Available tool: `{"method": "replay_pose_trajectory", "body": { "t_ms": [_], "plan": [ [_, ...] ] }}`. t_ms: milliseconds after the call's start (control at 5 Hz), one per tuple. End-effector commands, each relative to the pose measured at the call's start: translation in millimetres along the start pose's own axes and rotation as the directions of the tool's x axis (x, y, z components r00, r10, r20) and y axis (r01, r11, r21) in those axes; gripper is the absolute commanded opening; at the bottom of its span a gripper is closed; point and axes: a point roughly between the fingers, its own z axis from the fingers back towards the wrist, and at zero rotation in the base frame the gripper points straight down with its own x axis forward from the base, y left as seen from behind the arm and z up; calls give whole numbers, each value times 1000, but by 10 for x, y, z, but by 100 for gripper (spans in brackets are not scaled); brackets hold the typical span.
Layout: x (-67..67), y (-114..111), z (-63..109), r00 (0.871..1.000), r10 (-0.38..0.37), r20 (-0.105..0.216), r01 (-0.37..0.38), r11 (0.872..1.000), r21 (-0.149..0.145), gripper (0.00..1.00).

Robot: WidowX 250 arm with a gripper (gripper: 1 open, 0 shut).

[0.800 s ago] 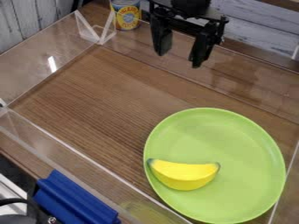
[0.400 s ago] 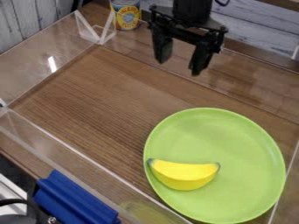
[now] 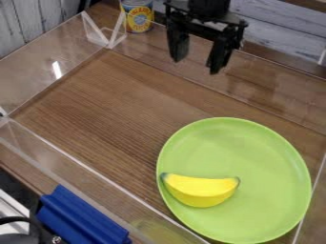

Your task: Put the banana on top of the green plate

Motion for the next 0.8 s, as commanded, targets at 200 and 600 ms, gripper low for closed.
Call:
{"method": "replay_pose_trajectory", "body": {
  "t_ms": [200,600],
  "plan": [
    [61,11,148,999,8,51,-8,1000,-4,100],
    [35,-19,155,999,8,45,-7,1000,-10,100]
  ]
}}
